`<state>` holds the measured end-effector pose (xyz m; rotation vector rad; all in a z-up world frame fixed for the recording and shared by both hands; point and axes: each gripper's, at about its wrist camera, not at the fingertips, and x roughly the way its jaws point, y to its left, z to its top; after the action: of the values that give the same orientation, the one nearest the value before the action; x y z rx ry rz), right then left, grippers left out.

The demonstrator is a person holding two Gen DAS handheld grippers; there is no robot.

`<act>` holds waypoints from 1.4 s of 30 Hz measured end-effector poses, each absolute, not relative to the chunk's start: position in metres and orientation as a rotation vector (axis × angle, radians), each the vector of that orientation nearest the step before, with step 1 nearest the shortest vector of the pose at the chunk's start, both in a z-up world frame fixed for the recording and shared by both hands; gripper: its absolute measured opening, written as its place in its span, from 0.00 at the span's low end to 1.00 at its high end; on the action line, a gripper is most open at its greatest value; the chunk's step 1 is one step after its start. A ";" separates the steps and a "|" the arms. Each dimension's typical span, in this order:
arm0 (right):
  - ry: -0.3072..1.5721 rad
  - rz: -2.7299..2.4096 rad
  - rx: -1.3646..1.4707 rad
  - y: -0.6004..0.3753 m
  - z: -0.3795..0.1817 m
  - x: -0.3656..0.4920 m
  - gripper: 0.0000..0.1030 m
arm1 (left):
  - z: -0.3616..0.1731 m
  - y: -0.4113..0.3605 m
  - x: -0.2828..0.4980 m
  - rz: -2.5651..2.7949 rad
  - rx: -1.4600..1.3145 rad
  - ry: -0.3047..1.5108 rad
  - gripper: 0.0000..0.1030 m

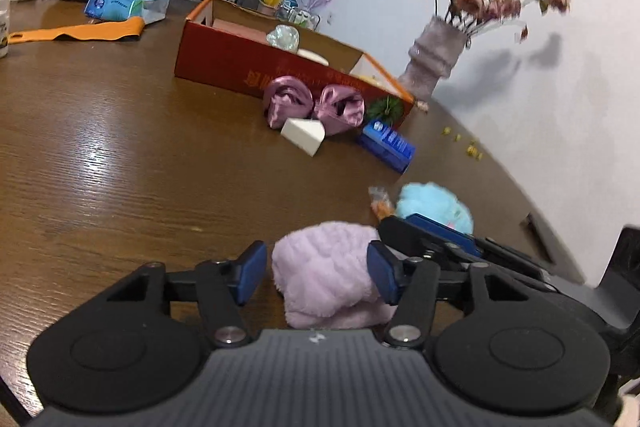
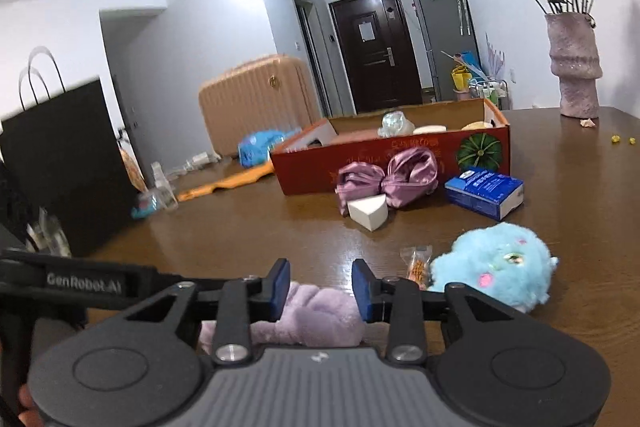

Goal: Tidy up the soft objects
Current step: 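Lift the towel with both grippers, carry it into the box and release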

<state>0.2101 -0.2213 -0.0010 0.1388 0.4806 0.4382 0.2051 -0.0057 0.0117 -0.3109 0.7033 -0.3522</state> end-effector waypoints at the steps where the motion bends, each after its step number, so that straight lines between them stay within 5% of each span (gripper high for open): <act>1: 0.495 0.434 0.125 -0.218 -0.006 0.210 0.32 | 0.009 -0.007 0.204 -0.351 -0.300 0.710 0.53; 12: 0.454 0.415 0.054 -0.215 -0.022 0.184 0.31 | 0.007 0.000 0.196 -0.395 -0.313 0.684 0.52; 15: 0.461 0.398 0.067 -0.217 -0.018 0.184 0.34 | 0.006 -0.005 0.199 -0.398 -0.295 0.699 0.34; 22: 0.484 0.387 0.099 -0.220 -0.023 0.183 0.39 | -0.001 0.000 0.196 -0.412 -0.326 0.706 0.31; 29: 0.489 0.441 0.085 -0.218 -0.020 0.183 0.17 | 0.001 -0.001 0.196 -0.426 -0.304 0.698 0.24; 36: 0.435 0.484 0.121 -0.231 0.017 0.213 0.14 | 0.041 -0.003 0.231 -0.488 -0.275 0.613 0.21; 42: 0.305 0.471 0.017 -0.261 0.092 0.315 0.14 | 0.119 -0.033 0.348 -0.596 -0.219 0.495 0.22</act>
<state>0.3146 -0.2615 0.0916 0.0168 0.3046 0.4711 0.3477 -0.0330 0.1186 -0.2192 0.4953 -0.5961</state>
